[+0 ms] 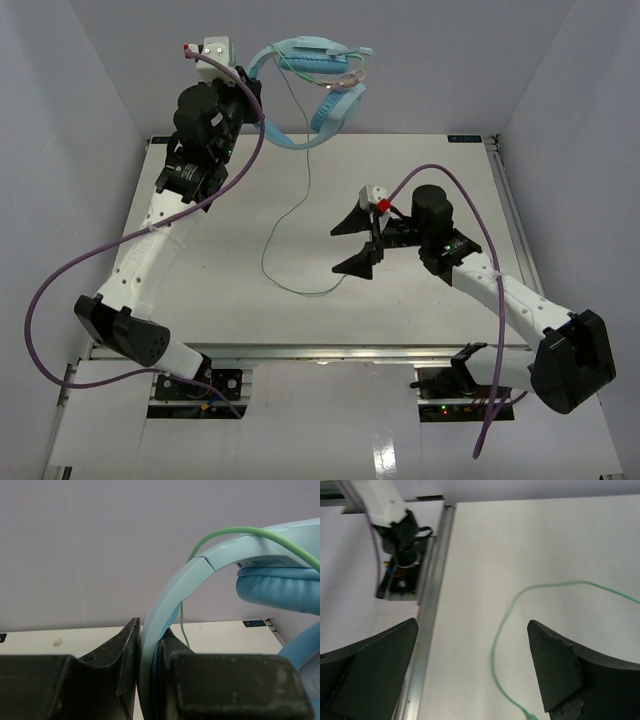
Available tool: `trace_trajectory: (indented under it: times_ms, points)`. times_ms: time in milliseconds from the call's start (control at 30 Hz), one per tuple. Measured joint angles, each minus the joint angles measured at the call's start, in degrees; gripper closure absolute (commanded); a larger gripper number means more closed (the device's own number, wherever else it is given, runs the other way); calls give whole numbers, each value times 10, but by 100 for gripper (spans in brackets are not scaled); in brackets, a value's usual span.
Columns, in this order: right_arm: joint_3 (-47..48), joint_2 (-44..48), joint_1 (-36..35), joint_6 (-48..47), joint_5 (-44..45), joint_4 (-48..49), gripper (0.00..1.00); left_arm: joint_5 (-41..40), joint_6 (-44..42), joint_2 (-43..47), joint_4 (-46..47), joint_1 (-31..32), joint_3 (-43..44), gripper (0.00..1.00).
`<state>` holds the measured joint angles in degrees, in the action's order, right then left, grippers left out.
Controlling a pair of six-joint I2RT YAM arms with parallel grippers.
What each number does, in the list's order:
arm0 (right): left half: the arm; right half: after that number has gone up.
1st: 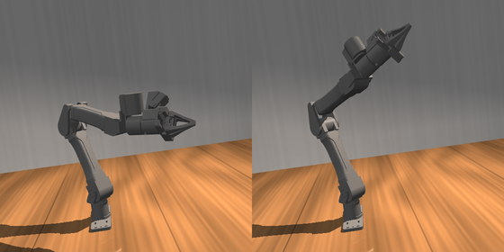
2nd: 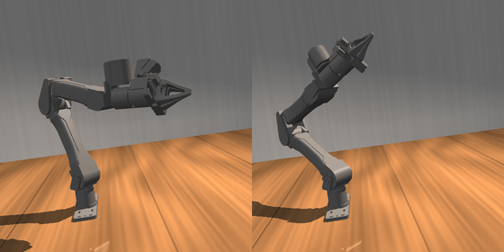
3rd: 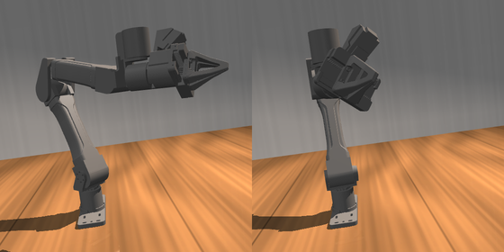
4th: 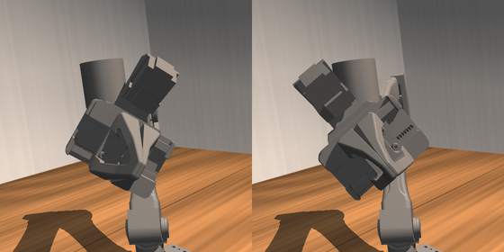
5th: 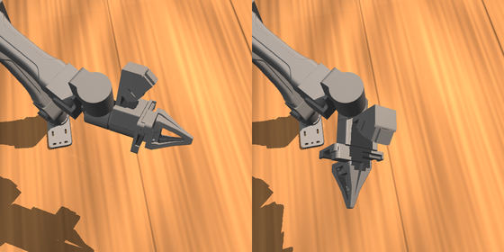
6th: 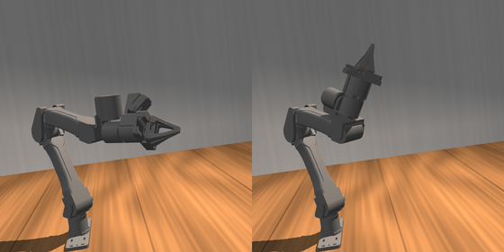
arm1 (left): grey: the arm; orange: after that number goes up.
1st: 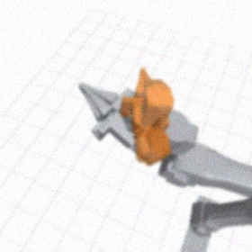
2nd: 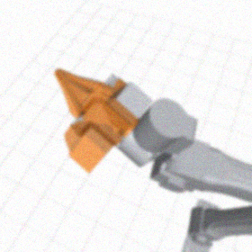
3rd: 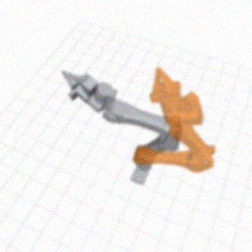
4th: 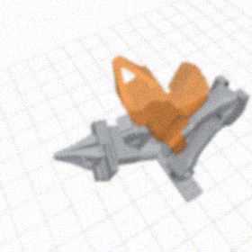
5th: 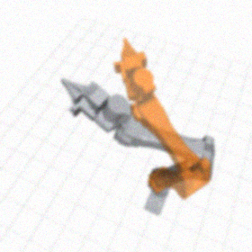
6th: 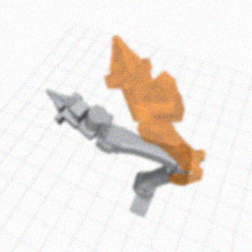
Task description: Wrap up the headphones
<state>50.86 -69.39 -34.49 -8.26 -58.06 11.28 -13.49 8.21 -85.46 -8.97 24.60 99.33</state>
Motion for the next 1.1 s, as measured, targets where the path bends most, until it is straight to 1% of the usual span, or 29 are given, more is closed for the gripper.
trace_trajectory:
  times_ms: [33,133,267,333,433,600,700,833,1000,1067,1100]
  points:
    - [-15,1,11,21,14,22,8,4,2,6,0,0,0,100]
    - [-41,-20,29,90,68,95,9,14,12,23,-1,0,0,100]
    - [-49,-86,30,187,145,201,10,28,27,44,-1,0,0,100]
    - [-55,-113,30,236,167,273,10,35,36,53,-1,0,0,100]
    - [-34,-183,30,323,183,388,10,43,48,65,-2,0,0,100]
    - [28,-305,30,450,202,529,10,54,62,76,-1,0,0,100]
    - [72,-371,29,515,204,574,10,57,65,76,-2,0,0,100]
    - [138,-439,22,563,205,596,8,61,70,76,-6,0,-4,100]
    - [218,-493,1,594,205,612,1,65,76,76,-13,0,-5,100]
    - [243,-511,-5,614,201,621,1,66,79,76,-13,0,-5,100]
    - [252,-519,-9,625,199,624,3,66,80,76,-13,0,-5,100]
